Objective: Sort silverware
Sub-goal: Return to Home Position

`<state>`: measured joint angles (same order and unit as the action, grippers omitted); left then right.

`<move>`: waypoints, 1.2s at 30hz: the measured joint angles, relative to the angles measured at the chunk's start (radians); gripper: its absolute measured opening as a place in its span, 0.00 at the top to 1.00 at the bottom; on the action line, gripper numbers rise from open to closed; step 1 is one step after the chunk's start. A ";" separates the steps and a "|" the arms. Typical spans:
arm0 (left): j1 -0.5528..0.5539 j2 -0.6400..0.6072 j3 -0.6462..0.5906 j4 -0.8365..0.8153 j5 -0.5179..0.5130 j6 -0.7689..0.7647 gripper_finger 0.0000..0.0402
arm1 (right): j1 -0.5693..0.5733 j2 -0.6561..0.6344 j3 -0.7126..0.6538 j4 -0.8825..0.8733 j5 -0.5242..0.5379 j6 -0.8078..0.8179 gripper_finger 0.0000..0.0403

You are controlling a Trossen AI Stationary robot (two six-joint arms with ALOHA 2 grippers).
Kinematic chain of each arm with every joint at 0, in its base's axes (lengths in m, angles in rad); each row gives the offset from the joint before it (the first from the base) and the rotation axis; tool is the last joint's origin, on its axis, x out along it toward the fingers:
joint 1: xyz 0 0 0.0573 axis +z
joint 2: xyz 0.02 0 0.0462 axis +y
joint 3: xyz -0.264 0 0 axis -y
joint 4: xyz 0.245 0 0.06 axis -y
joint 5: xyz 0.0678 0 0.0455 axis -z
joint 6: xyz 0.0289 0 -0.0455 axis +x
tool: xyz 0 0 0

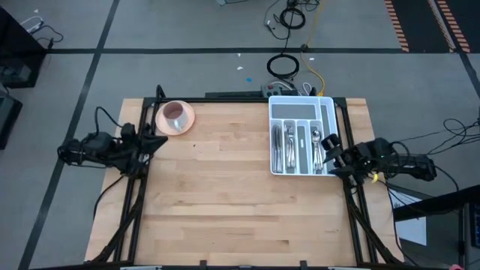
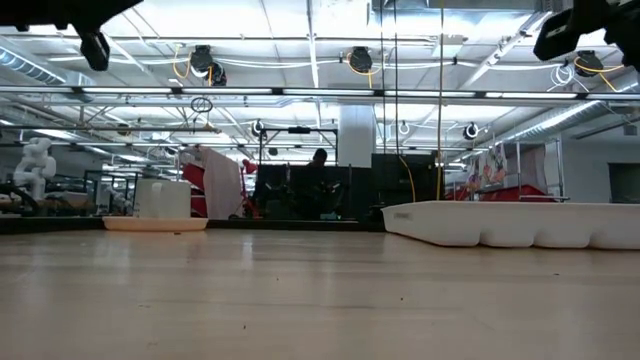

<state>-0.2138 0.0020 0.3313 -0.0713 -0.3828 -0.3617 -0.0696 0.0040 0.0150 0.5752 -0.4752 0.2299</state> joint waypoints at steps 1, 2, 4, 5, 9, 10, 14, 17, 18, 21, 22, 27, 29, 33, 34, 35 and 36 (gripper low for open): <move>0.000 0.000 -0.010 0.003 0.000 0.000 0.97 | 0.000 0.003 0.003 -0.017 0.002 0.003 0.65; 0.000 0.000 -0.022 0.004 -0.004 -0.008 0.97 | -0.001 0.003 0.003 -0.019 0.007 -0.002 0.65; 0.000 -0.001 -0.043 -0.001 -0.010 -0.024 0.97 | -0.001 0.000 0.000 -0.010 -0.001 -0.033 0.65; 0.000 -0.001 -0.056 0.001 -0.011 -0.027 0.97 | -0.001 0.000 0.000 -0.032 -0.004 -0.050 0.65; 0.000 -0.001 -0.123 -0.001 -0.018 -0.080 0.97 | -0.001 0.000 -0.003 -0.188 0.008 -0.065 0.65; 0.000 -0.001 -0.139 0.008 -0.018 -0.100 0.97 | -0.001 0.000 -0.003 -0.198 0.017 -0.061 0.65; 0.000 -0.001 -0.191 0.014 -0.008 -0.152 0.97 | -0.001 0.000 -0.002 -0.197 0.023 -0.100 0.65; 0.000 -0.001 -0.234 0.042 0.000 -0.157 0.97 | -0.001 0.000 -0.002 -0.219 0.006 -0.156 0.65; 0.000 -0.001 -0.251 0.056 0.000 -0.156 0.97 | -0.001 0.000 -0.002 -0.231 0.003 -0.166 0.65; 0.000 -0.001 -0.311 0.142 0.000 -0.152 0.97 | -0.001 0.000 -0.002 -0.255 0.003 -0.172 0.65; 0.000 -0.001 -0.324 0.145 0.002 -0.156 0.97 | -0.001 0.000 -0.001 -0.259 0.003 -0.172 0.65; 0.000 0.007 -0.324 0.136 0.074 -0.157 0.97 | -0.001 0.000 -0.001 -0.269 0.001 -0.167 0.65; 0.000 0.006 -0.324 0.136 0.078 -0.157 0.97 | -0.001 0.000 -0.001 -0.287 0.001 -0.166 0.65; 0.000 0.006 -0.325 0.136 0.071 -0.153 0.97 | -0.001 0.000 -0.001 -0.327 0.001 -0.166 0.65; 0.000 0.006 -0.325 0.136 0.071 -0.153 0.97 | -0.001 0.000 -0.001 -0.337 0.002 -0.163 0.65; 0.000 0.006 -0.325 0.136 0.070 -0.153 0.97 | -0.001 0.000 -0.001 -0.340 0.001 -0.162 0.65; 0.000 0.006 -0.325 0.136 0.070 -0.153 0.97 | -0.001 0.000 -0.001 -0.340 0.002 -0.162 0.65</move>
<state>-0.2138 0.0082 0.0063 0.0643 -0.3131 -0.5144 -0.0704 0.0040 0.0139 0.2347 -0.4736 0.0675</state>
